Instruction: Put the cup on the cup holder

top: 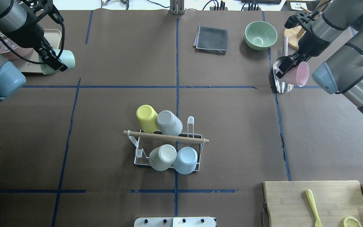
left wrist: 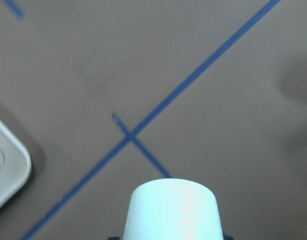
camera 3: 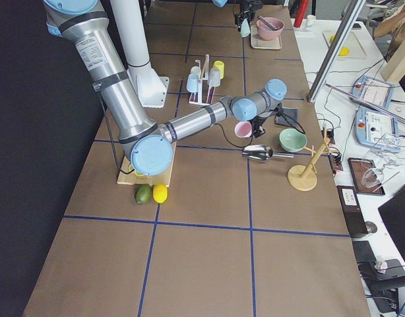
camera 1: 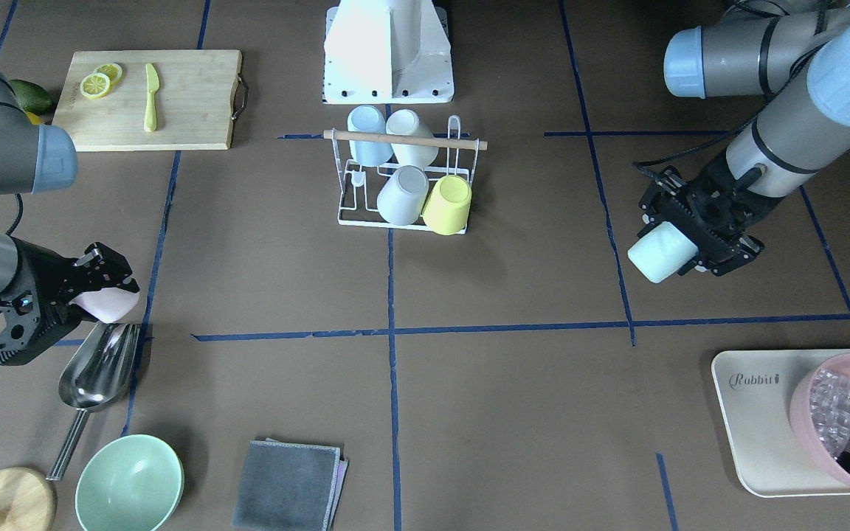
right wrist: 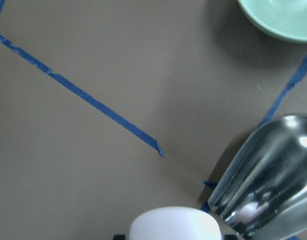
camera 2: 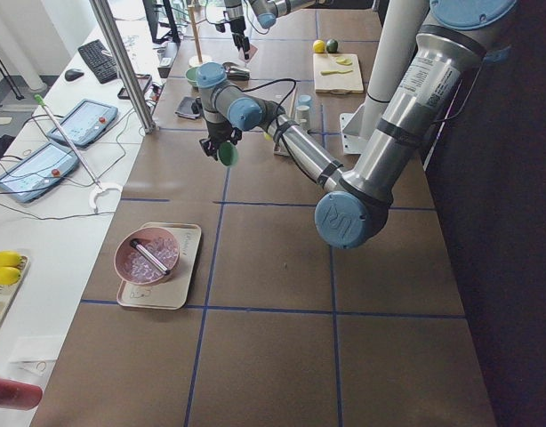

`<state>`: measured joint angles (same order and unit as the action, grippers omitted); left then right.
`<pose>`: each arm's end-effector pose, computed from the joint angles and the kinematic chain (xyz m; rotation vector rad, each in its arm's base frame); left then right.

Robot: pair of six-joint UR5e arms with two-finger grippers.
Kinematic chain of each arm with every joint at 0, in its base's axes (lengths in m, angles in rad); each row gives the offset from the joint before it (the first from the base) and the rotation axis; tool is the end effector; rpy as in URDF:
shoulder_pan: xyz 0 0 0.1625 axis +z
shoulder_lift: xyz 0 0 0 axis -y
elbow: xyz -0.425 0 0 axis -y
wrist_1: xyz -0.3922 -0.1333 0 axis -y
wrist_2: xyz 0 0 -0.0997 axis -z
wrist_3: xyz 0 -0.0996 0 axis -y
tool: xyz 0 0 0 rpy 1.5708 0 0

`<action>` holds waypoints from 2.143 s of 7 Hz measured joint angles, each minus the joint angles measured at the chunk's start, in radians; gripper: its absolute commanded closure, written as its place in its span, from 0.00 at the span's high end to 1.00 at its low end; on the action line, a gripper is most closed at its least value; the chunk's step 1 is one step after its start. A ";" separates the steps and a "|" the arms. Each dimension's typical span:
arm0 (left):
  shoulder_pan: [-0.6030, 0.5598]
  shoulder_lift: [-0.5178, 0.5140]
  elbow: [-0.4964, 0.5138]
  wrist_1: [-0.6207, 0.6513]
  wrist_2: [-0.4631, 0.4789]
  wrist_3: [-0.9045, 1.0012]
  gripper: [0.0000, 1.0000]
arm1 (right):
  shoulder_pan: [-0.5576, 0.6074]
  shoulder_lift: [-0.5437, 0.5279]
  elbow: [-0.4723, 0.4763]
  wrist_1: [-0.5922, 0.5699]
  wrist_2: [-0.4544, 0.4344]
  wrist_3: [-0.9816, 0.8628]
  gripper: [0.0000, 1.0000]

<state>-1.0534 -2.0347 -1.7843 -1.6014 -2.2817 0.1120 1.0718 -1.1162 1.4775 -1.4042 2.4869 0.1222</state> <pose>0.2476 -0.5731 0.2893 0.5421 0.8266 0.8303 -0.2730 -0.6144 0.4079 0.1960 -1.0145 -0.5847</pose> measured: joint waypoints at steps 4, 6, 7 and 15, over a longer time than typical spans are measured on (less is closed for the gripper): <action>0.035 -0.006 -0.016 -0.553 0.125 -0.329 0.08 | -0.008 0.013 -0.093 0.478 -0.022 -0.003 0.00; 0.060 0.008 -0.049 -0.788 0.208 -0.452 0.08 | -0.016 0.025 -0.125 0.689 -0.094 0.006 0.00; 0.095 0.048 -0.098 -0.902 0.286 -0.511 0.08 | -0.028 0.028 -0.129 0.799 -0.143 0.028 0.00; 0.734 0.254 -0.075 -1.710 0.946 -0.454 0.09 | -0.302 0.077 -0.130 1.592 -0.598 0.515 0.00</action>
<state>-0.3196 -1.7803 -1.8595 -3.3119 -1.3357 -0.3421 0.7700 -1.0396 1.3477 0.1876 1.8888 0.6369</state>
